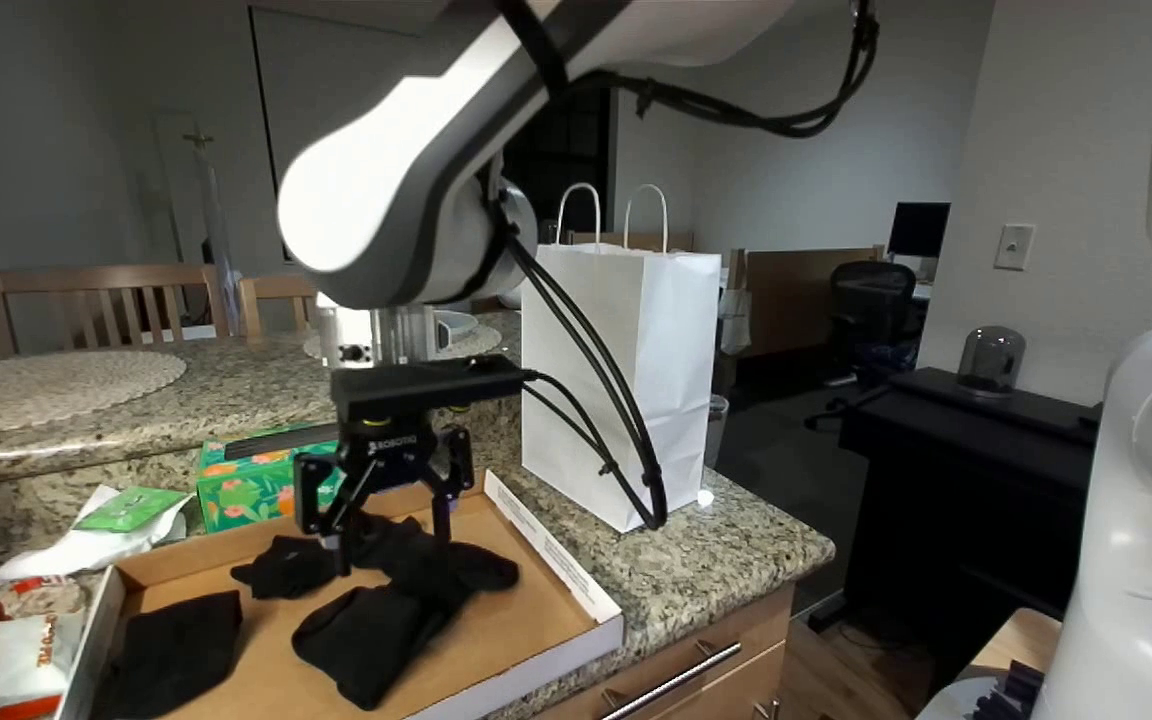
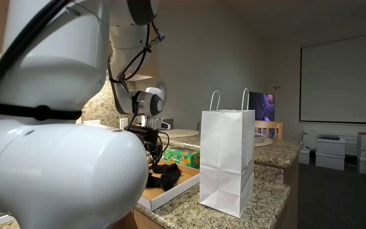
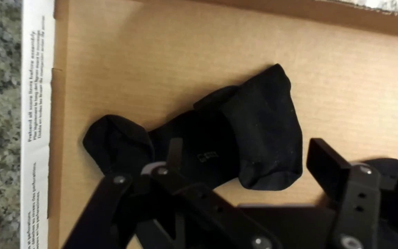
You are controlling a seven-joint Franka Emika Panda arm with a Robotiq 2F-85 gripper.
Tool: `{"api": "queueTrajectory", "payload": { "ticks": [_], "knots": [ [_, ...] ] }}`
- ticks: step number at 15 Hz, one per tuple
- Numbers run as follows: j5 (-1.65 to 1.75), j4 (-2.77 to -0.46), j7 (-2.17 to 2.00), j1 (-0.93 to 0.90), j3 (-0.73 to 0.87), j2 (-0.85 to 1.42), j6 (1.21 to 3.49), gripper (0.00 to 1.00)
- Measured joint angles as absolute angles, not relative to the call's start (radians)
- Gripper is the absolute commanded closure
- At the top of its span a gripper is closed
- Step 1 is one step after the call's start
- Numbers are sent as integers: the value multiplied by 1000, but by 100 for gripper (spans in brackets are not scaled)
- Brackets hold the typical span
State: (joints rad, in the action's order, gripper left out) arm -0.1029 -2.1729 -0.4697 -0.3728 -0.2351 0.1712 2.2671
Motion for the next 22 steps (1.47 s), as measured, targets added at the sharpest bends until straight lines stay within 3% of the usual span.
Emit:
{"api": "queueTrajectory", "payload": {
  "ticks": [4,8,9,11,19,22],
  "knots": [
    [-102,-2201,-535,-381,-239,233,2437,0],
    [-101,-2181,-567,-402,-239,320,2461,0],
    [-101,-2172,-572,-409,-238,344,2461,25],
    [-101,-2151,-578,-421,-233,384,2458,32],
    [-100,-2096,-661,-438,-206,397,2393,85],
    [-99,-2093,-698,-438,-201,392,2354,91]
  ]
}}
